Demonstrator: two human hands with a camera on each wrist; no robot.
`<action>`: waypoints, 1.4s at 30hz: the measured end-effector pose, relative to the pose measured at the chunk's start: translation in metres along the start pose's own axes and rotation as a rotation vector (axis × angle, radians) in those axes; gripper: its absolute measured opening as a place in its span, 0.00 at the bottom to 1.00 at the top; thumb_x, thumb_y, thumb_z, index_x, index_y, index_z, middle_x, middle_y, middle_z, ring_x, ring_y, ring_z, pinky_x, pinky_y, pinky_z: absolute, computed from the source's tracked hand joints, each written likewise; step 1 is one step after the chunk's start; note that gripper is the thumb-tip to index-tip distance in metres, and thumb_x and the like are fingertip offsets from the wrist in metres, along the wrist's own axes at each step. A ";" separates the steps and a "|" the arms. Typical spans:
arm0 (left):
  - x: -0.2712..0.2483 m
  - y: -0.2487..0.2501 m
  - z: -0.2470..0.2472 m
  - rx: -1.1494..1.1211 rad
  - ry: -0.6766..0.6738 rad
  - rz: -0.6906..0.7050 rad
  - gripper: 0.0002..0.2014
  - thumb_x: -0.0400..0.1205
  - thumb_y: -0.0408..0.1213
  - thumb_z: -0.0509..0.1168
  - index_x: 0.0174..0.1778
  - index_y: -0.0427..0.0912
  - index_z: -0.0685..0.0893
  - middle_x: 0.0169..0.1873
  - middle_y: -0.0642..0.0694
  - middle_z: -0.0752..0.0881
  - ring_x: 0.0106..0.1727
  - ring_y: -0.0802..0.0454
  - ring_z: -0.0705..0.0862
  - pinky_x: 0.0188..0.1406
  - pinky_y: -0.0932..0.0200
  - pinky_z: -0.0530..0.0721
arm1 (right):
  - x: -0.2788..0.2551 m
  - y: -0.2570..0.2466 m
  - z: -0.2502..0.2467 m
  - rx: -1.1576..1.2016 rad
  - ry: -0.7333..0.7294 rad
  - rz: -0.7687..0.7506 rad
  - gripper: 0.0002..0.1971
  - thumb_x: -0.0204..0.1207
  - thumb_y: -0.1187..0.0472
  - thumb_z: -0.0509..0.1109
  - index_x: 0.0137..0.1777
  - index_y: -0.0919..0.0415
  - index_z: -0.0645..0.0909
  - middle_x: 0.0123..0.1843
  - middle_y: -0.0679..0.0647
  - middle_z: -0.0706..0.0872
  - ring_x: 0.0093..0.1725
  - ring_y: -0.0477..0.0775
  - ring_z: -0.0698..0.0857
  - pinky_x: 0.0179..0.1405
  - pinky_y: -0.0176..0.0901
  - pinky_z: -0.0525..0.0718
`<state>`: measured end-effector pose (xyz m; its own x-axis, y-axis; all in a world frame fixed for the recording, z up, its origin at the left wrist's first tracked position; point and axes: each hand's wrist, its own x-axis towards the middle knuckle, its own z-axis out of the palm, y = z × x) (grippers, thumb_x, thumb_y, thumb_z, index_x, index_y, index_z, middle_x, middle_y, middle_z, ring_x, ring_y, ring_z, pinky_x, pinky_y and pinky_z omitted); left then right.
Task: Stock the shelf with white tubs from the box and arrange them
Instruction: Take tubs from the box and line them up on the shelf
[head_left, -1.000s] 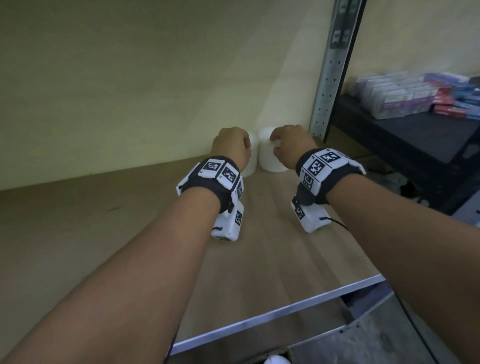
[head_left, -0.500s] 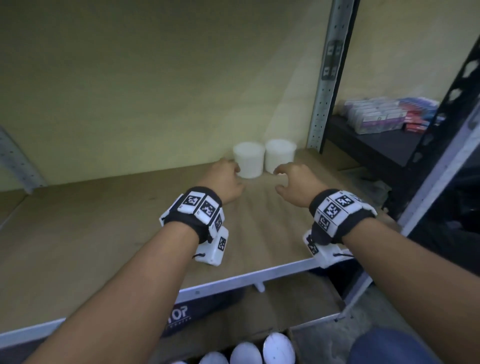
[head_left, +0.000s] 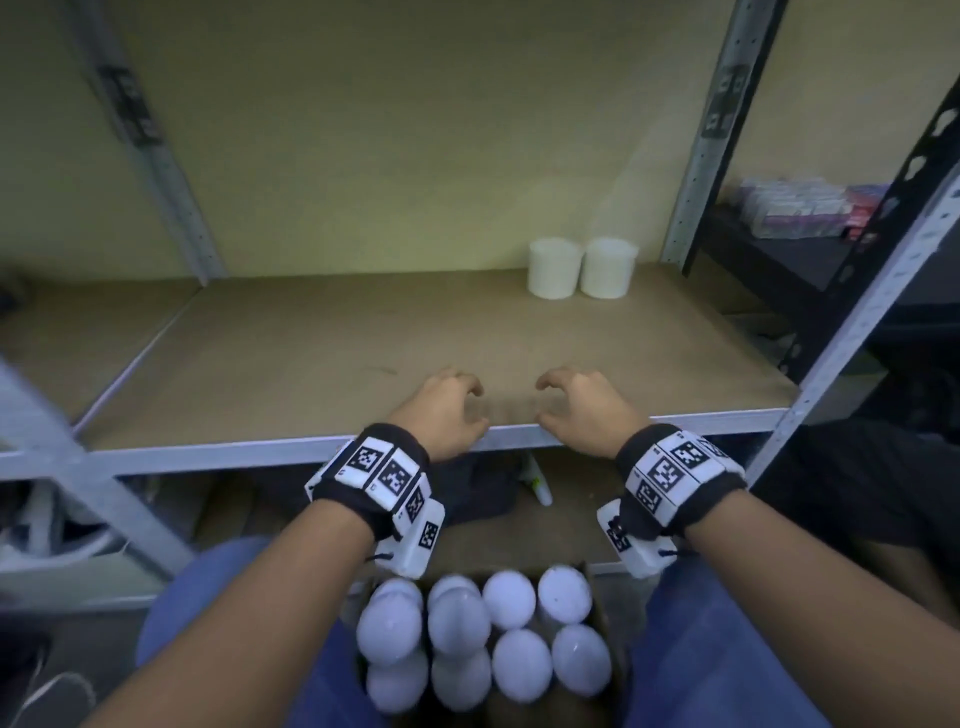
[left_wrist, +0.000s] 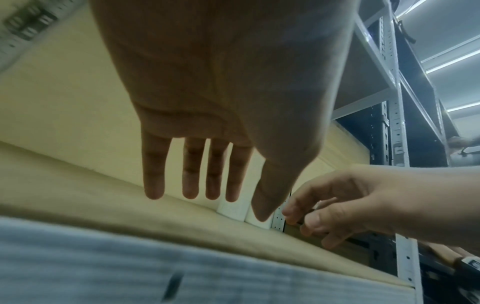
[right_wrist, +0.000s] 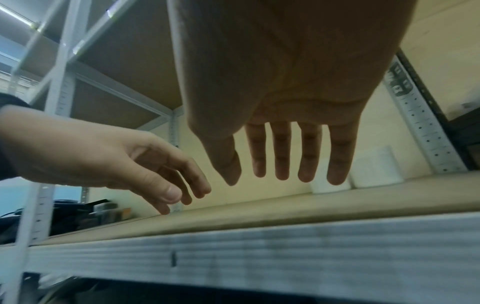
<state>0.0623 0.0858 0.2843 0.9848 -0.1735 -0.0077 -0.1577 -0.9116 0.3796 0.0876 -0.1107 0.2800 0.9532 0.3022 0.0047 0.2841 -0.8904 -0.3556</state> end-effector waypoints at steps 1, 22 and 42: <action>-0.011 -0.006 0.005 -0.007 0.003 -0.008 0.21 0.79 0.44 0.67 0.67 0.44 0.79 0.65 0.45 0.78 0.70 0.46 0.76 0.71 0.55 0.73 | -0.006 -0.005 0.007 0.005 -0.005 -0.016 0.21 0.74 0.52 0.68 0.66 0.54 0.79 0.68 0.54 0.81 0.70 0.59 0.77 0.71 0.51 0.76; -0.114 -0.144 0.182 -0.010 -0.536 -0.423 0.35 0.76 0.43 0.71 0.79 0.43 0.66 0.81 0.40 0.58 0.83 0.42 0.59 0.80 0.52 0.65 | -0.046 -0.037 0.242 -0.142 -0.668 -0.021 0.33 0.74 0.47 0.69 0.78 0.56 0.66 0.76 0.56 0.71 0.75 0.60 0.71 0.75 0.50 0.67; -0.101 -0.149 0.244 0.142 -0.568 -0.519 0.42 0.71 0.43 0.75 0.78 0.54 0.59 0.77 0.45 0.58 0.74 0.34 0.65 0.62 0.45 0.82 | -0.048 -0.033 0.325 -0.228 -0.697 0.062 0.46 0.66 0.44 0.76 0.80 0.45 0.55 0.80 0.52 0.59 0.73 0.64 0.67 0.65 0.58 0.77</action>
<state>-0.0313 0.1479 0.0030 0.7527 0.1589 -0.6389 0.2671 -0.9607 0.0757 -0.0009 0.0154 -0.0123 0.7030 0.3273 -0.6315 0.3183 -0.9387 -0.1323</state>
